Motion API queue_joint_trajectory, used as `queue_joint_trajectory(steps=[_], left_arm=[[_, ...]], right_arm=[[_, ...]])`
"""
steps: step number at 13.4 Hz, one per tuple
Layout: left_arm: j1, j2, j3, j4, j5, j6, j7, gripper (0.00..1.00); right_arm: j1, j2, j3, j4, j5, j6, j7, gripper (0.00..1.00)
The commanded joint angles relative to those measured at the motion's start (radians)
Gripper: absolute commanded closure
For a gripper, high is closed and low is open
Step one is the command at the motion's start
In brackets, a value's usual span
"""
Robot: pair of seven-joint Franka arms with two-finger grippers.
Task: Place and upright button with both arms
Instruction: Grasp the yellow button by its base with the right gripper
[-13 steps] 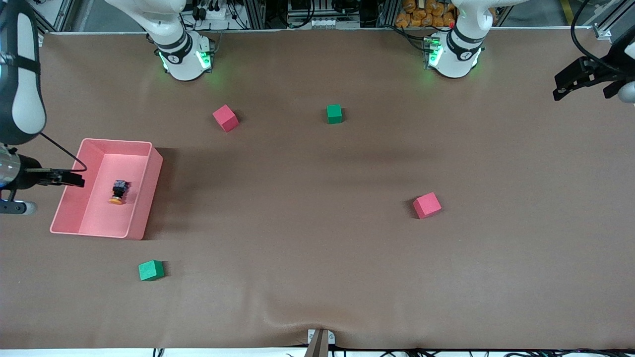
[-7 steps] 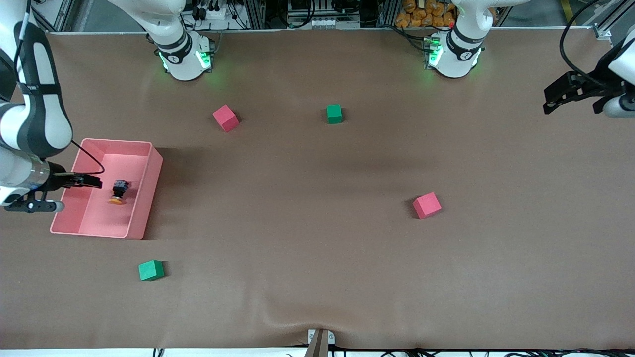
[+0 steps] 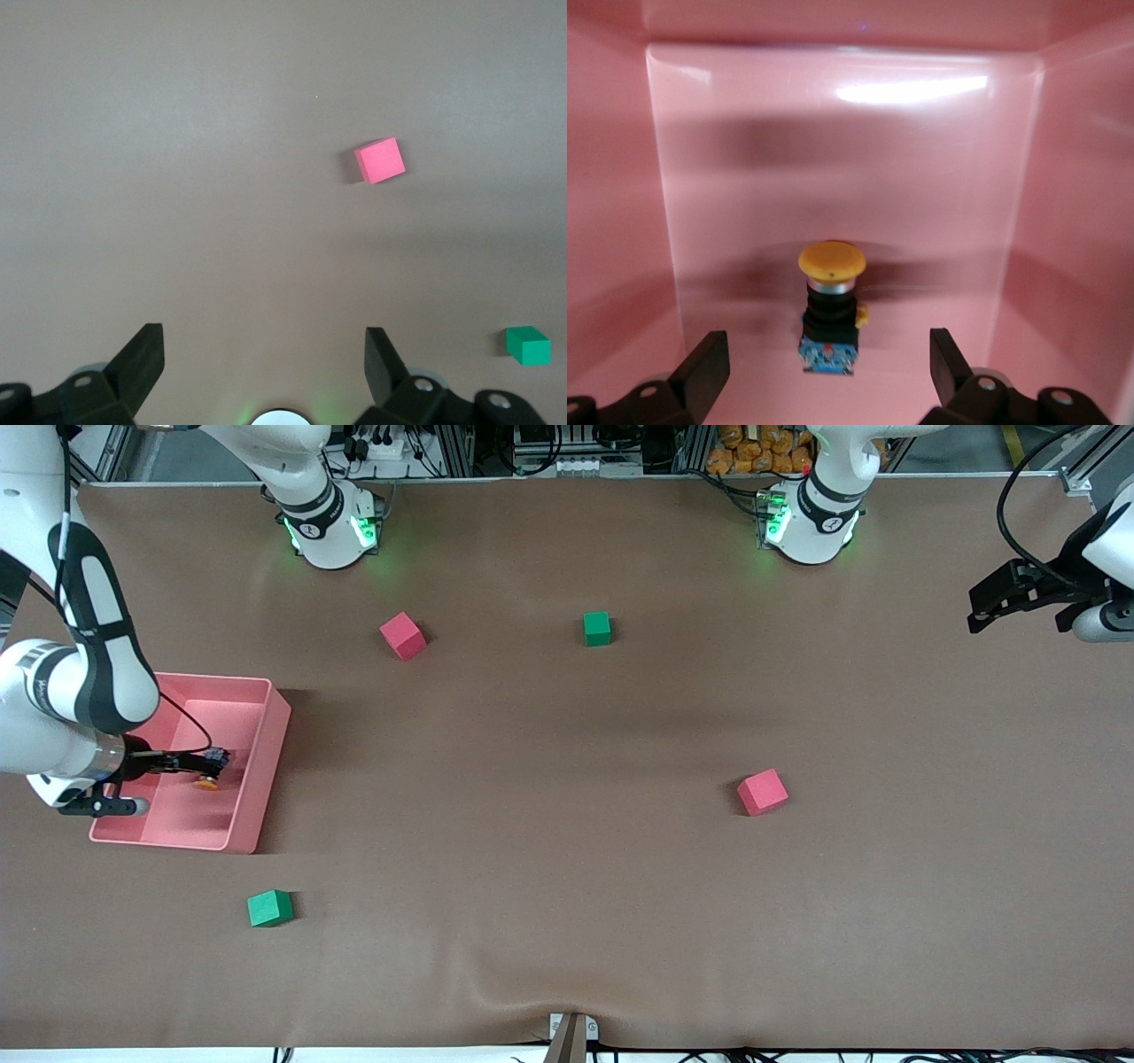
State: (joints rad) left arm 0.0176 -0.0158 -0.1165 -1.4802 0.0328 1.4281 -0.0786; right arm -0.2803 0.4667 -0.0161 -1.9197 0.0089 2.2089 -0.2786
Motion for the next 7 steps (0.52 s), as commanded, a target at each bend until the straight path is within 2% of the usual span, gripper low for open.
queue_joint_trajectory(steps=[1, 7], left_arm=[[-0.008, -0.004, -0.002, -0.005, 0.001, 0.003, 0.016, 0.00], [-0.001, 0.002, -0.003, -0.014, -0.001, -0.003, 0.016, 0.00]], right_arm=[[-0.017, 0.001, 0.016, -0.056, 0.026, 0.070, -0.036, 0.00], [-0.025, 0.038, 0.015, -0.071, 0.026, 0.146, -0.102, 0.00]])
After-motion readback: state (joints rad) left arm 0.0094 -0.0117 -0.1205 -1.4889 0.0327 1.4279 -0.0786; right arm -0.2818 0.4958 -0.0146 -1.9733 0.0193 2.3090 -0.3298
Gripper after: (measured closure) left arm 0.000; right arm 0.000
